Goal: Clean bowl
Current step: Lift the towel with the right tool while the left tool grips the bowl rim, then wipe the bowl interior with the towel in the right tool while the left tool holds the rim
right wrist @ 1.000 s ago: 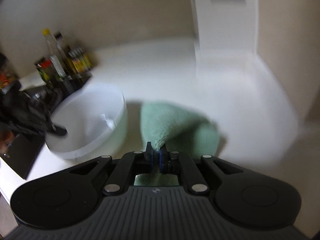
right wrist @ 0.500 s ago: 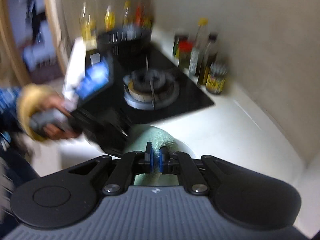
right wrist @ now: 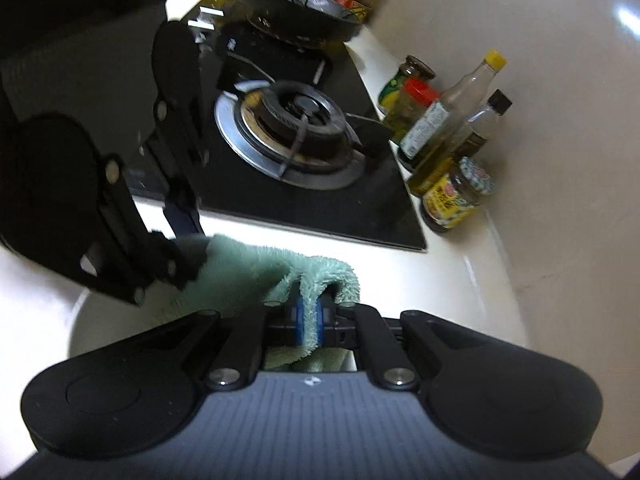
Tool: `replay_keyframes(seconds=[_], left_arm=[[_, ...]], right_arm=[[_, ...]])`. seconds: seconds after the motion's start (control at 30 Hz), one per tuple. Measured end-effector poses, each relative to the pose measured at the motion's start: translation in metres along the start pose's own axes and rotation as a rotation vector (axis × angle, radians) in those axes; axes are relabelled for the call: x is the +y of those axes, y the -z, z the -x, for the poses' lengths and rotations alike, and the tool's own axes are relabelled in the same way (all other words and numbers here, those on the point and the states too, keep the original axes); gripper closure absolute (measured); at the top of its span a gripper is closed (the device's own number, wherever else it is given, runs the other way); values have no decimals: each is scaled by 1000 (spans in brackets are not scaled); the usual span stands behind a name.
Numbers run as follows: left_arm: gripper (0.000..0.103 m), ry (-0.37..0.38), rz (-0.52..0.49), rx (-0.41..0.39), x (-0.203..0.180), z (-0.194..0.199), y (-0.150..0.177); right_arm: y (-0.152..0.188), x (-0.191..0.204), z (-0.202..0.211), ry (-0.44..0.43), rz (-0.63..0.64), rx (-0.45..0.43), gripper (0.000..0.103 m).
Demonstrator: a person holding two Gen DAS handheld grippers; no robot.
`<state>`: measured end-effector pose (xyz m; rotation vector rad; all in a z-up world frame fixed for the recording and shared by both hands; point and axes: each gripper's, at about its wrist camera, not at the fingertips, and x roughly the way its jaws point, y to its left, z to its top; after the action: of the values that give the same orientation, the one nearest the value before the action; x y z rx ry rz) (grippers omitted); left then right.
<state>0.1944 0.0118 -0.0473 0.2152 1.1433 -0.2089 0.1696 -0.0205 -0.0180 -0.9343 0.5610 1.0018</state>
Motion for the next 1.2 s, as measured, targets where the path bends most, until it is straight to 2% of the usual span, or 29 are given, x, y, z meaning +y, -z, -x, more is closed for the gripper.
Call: replay_keyframes(seconds=[0.13,0.23,0.3,0.4,0.47,0.6,0.63,0.7,0.8,0.83,0.87,0.97,1.1,1.17,1.2], left_arm=[[85,-30,-52,-8,-5,-2,1],[83,-27,-61,-14,-5,-2,2],[81,-24,-58,-20,-4,-1,2],[77,10,-42,-11,-4,0,3],[77,58,-36,7,-4,1,5],[78,125,-59,27,-11,3,12],[79,132,-70,32,-14,3,14],[81,127,-99,31,-19,3,18],[85,126,-132,43,-23,4,21],[85,130,-145,45,-23,4,21],[86,133,-152,46,-23,3,22],[86,151,-163,57,-20,-1,25],[83,170,-157,58,-16,-3,30],[80,160,-143,49,-15,-3,33],[79,155,-135,42,-15,-2,34]], right_arm=[[-2,15,-6,93,88,130,101],[4,21,-12,75,89,287,101],[8,24,-10,56,60,343,101],[10,24,3,-35,-106,443,98],[12,23,17,-180,-265,498,98],[13,35,39,-359,-380,459,99],[13,40,46,-366,-386,426,99],[7,44,61,-236,-307,314,99],[-1,56,73,2,-10,139,98],[-1,62,73,44,116,83,98],[0,68,71,43,216,52,99],[14,84,61,68,491,4,99],[23,97,51,89,651,94,99],[30,104,45,71,679,217,99],[29,105,44,62,654,268,98]])
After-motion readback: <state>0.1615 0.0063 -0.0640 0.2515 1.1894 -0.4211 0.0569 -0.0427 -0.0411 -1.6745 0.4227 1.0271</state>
